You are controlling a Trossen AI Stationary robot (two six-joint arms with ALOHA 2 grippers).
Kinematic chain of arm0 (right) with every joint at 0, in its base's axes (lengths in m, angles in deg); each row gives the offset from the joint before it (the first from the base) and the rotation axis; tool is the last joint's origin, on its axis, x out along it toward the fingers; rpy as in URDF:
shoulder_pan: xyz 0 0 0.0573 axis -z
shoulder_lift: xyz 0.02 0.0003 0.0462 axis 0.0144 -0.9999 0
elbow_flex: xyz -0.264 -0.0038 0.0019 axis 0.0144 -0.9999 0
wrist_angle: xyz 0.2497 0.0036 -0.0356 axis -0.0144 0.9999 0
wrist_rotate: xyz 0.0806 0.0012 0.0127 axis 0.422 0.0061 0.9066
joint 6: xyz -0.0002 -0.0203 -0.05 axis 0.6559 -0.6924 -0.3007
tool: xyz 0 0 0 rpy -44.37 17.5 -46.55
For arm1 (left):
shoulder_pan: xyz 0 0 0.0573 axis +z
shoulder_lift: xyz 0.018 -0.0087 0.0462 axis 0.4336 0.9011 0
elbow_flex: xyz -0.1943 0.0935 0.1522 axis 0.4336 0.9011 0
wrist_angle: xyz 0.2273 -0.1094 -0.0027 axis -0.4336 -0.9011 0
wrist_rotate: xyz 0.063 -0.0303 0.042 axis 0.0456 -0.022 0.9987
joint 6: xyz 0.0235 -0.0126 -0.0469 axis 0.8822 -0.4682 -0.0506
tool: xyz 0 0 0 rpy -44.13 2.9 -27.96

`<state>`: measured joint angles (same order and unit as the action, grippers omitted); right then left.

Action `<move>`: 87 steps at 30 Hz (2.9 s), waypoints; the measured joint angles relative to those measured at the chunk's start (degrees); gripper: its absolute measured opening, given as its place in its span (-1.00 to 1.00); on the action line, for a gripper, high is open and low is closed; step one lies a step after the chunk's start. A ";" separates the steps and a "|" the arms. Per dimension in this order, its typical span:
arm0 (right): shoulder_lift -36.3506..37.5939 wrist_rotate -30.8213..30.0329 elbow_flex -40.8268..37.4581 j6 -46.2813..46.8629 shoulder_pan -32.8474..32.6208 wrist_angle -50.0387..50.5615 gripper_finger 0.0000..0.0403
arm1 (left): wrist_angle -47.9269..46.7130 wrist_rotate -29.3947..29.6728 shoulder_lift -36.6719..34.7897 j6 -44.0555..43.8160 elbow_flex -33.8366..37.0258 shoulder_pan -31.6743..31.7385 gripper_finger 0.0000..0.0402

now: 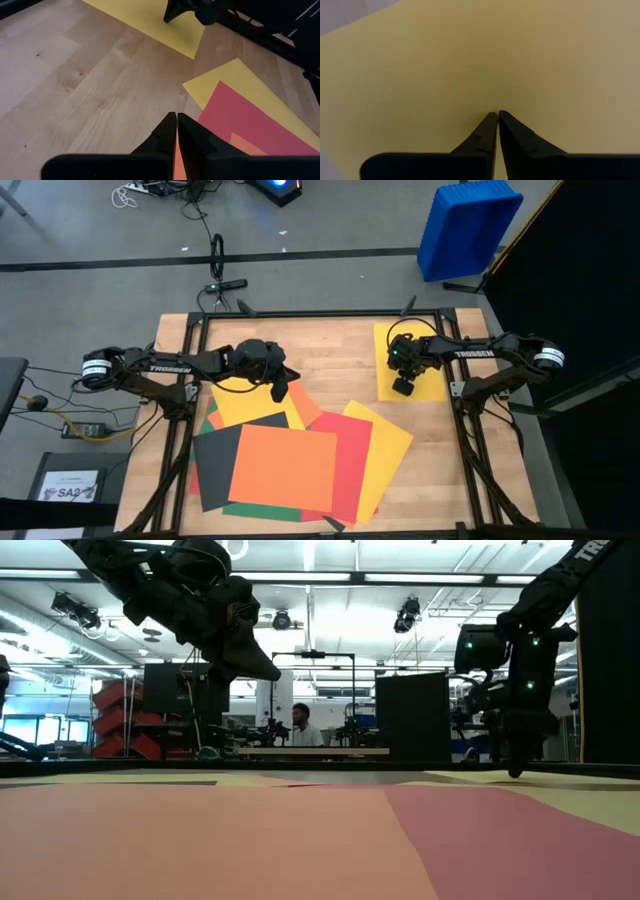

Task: Organize paper
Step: Move the yellow colored paper to the top right of the table

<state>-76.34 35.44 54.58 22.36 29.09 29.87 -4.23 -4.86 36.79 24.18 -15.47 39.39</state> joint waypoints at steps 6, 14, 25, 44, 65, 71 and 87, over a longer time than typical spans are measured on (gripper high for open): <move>0.00 -0.51 -0.02 -1.06 0.00 -0.92 -1.00 | -0.02 0.44 0.02 0.09 0.00 0.02 -1.00; 0.00 -0.43 -0.05 -2.23 -0.11 -2.95 -1.00 | 0.18 0.46 1.71 0.11 0.00 0.00 -1.00; 0.00 -0.33 -0.07 -2.28 -2.43 -3.00 -1.00 | 6.14 -1.77 12.84 -0.34 -0.01 0.12 -1.00; -0.02 -2.64 4.35 0.03 -7.94 -4.90 -1.00 | 15.46 -4.16 14.53 -1.57 -0.02 1.51 -1.00; 13.97 -13.11 7.55 16.42 -10.49 -1.33 -1.00 | -18.08 9.40 -22.98 9.14 -4.50 1.52 -1.00; 30.07 -10.15 0.07 21.70 -8.88 -7.65 -1.00 | -22.09 11.56 -27.45 9.14 -4.50 -0.15 -1.00; 17.36 -8.69 -8.37 31.26 3.65 -7.45 -1.00 | -20.14 12.11 -25.77 8.61 -4.48 -0.31 -1.00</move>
<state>-58.98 26.75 46.21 53.62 32.74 22.42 -24.37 7.26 11.02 32.79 -19.95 39.08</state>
